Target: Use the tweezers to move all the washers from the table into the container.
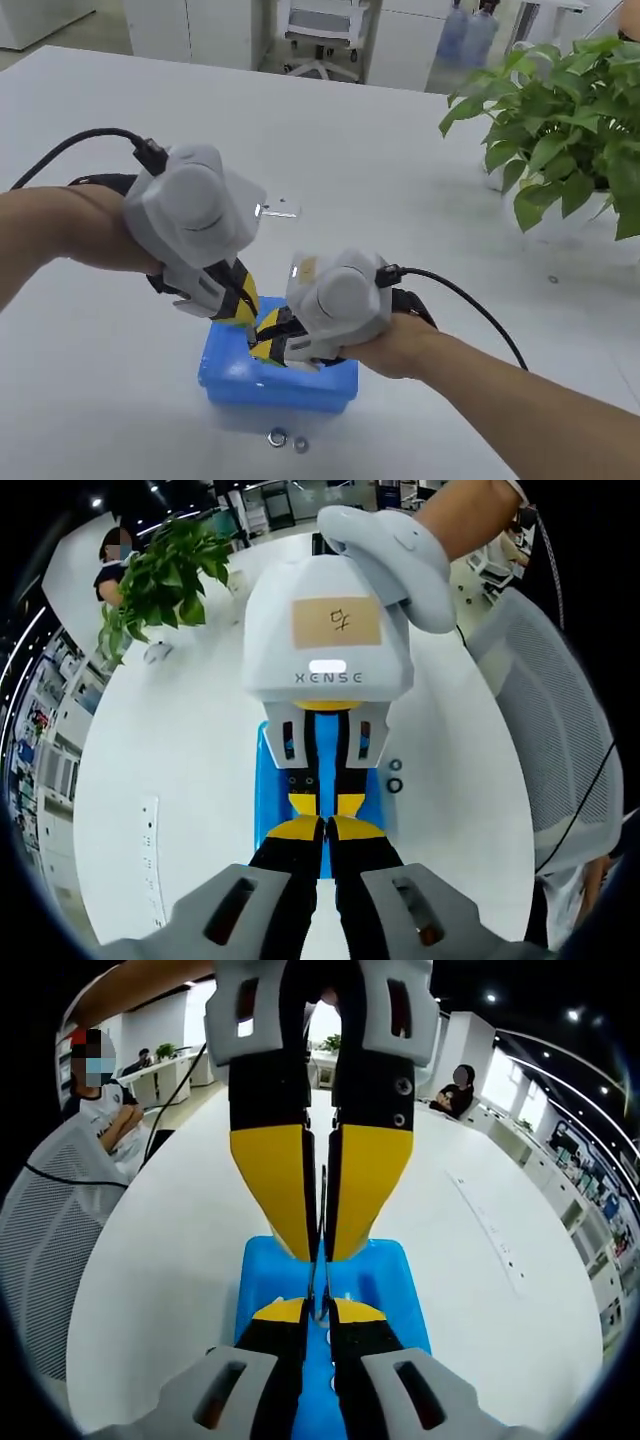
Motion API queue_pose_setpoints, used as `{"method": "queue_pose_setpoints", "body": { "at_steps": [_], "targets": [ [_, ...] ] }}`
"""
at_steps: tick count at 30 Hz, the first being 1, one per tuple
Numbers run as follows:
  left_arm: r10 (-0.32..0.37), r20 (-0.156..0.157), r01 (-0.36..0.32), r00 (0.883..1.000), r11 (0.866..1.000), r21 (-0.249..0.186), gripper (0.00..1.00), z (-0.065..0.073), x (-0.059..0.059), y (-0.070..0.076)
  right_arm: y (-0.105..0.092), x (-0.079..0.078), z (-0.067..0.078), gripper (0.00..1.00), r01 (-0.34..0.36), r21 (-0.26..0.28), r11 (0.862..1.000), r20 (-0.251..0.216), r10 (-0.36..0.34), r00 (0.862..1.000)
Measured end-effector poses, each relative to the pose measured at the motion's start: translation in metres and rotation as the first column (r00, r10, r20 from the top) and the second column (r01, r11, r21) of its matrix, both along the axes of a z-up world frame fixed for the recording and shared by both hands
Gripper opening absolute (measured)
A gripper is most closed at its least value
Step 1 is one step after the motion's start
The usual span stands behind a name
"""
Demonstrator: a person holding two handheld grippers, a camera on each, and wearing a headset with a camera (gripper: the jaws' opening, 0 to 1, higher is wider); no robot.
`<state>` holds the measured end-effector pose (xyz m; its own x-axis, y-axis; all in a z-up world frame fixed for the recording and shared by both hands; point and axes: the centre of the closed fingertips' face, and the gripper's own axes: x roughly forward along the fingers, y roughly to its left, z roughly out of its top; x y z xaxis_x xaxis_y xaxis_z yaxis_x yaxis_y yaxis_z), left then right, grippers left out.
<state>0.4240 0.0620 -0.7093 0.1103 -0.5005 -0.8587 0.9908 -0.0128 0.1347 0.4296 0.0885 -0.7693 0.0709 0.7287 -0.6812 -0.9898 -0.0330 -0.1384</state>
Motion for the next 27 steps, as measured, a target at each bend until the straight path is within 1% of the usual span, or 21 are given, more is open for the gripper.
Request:
{"method": "queue_pose_setpoints", "body": {
  "at_steps": [5, 15, 22, 27],
  "targets": [
    [0.005, -0.001, -0.005, 1.000, 1.000, 0.001, 0.06, -0.007, 0.001, 0.000, -0.001, 0.002, -0.007, 0.10, 0.002, -0.007, 1.000, -0.007, -0.002, 1.000],
    [0.009, -0.003, -0.009, 1.000, 1.000, 0.007, 0.06, -0.013, 0.002, 0.000, 0.000, 0.003, -0.014, 0.10, -0.003, -0.019, 1.000, -0.001, 0.003, 1.000],
    [0.010, -0.005, -0.010, 1.000, 1.000, 0.007, 0.06, -0.013, 0.001, 0.000, 0.000, 0.002, -0.014, 0.11, -0.006, -0.021, 1.000, 0.000, 0.006, 1.000],
    [0.007, 0.001, -0.007, 1.000, 1.000, 0.010, 0.06, -0.010, 0.000, 0.000, 0.000, 0.002, -0.011, 0.11, -0.006, -0.017, 1.000, 0.003, 0.006, 1.000]
  ]
}}
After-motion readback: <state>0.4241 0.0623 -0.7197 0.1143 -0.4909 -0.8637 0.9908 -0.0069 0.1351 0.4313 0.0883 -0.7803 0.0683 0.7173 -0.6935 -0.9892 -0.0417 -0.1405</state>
